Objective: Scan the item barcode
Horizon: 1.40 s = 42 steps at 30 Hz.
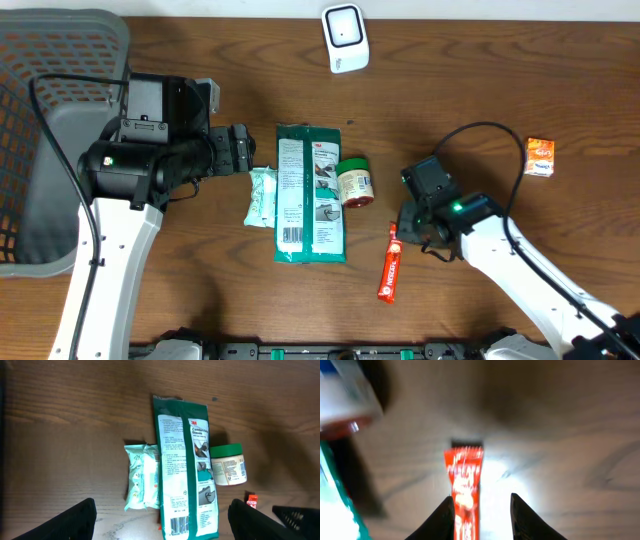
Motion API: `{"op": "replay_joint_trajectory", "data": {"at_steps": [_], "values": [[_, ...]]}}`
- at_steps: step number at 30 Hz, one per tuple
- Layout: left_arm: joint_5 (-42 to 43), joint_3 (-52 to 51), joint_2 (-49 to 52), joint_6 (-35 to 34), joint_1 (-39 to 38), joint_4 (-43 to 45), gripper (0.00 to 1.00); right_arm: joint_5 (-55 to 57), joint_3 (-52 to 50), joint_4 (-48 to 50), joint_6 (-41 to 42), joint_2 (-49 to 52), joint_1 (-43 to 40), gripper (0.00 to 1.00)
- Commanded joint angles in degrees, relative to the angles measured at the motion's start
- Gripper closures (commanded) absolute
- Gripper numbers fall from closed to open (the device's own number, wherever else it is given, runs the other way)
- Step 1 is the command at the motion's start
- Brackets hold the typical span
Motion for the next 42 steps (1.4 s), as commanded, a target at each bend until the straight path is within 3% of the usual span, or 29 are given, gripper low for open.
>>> {"op": "replay_joint_trajectory", "data": {"at_steps": [1,9,19,23,24,25,26,31,38,42], "values": [[-0.6,0.7,0.0,-0.1,0.1,0.0,0.15,-6.8,-0.4,-2.7,3.0,1.6,2.9,0.69],[-0.6,0.7,0.0,-0.1,0.1,-0.1,0.15,-5.4,-0.5,-8.8,8.1,2.6,14.5,0.63],[-0.6,0.7,0.0,-0.1,0.1,-0.1,0.16,-5.5,-0.9,-7.3,8.0,14.5,16.1,0.59],[-0.6,0.7,0.0,-0.1,0.1,-0.1,0.15,-5.4,-0.9,-7.0,7.4,16.7,15.3,0.66],[-0.6,0.7,0.0,-0.1,0.1,-0.1,0.16,-5.4,-0.9,-7.0,6.7,16.7,14.9,0.73],[-0.6,0.7,0.0,-0.1,0.1,-0.1,0.15,-5.4,-0.9,-7.0,6.1,16.4,14.4,0.9],[-0.6,0.7,0.0,-0.1,0.1,-0.1,0.16,-5.4,-0.9,-6.8,5.0,16.2,14.0,0.99],[-0.6,0.7,0.0,-0.1,0.1,-0.1,0.16,-3.2,0.1,-6.9,-1.3,10.3,10.6,0.99],[-0.6,0.7,0.0,-0.1,0.1,-0.1,0.16,-6.7,4.5,-6.5,-18.9,-4.6,5.7,0.99],[-0.6,0.7,0.0,-0.1,0.1,-0.1,0.16,-6.7,9.4,-7.6,-25.1,-6.1,3.5,0.99]]}}
